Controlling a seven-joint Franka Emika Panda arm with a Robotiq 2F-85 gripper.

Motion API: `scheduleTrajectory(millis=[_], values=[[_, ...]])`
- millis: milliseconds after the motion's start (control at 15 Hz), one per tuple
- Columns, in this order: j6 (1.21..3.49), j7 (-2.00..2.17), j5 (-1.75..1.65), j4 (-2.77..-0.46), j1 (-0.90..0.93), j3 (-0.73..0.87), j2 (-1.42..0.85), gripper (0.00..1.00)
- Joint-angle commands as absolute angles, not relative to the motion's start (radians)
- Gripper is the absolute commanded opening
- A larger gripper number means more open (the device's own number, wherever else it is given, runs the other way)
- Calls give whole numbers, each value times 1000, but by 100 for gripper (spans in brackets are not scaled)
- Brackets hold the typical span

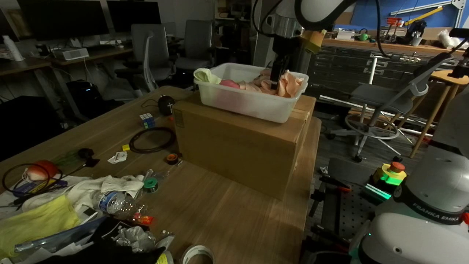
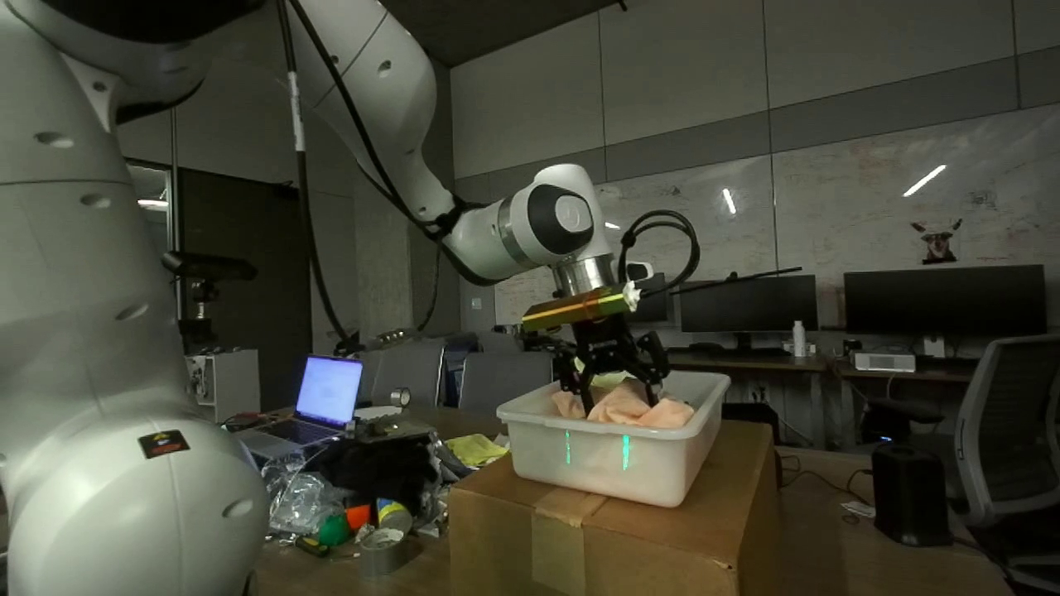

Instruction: Pick the clothes in the box and put them on the table

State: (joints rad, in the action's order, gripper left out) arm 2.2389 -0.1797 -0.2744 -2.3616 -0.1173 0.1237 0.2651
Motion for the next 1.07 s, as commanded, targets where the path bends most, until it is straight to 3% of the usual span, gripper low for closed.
scheduleTrajectory(millis=[0, 67, 133, 200, 733, 1000], values=[[2213, -176, -271, -2322, -123, 126, 237, 100], [2213, -180, -270, -2322, -124, 127, 238, 100], [2217, -183, -269, -2323, -123, 129, 239, 75], [2223, -180, -274, -2326, -124, 129, 240, 73], [2245, -187, -266, -2350, -121, 133, 286, 12], [2263, -192, -264, -2369, -119, 133, 322, 2]])
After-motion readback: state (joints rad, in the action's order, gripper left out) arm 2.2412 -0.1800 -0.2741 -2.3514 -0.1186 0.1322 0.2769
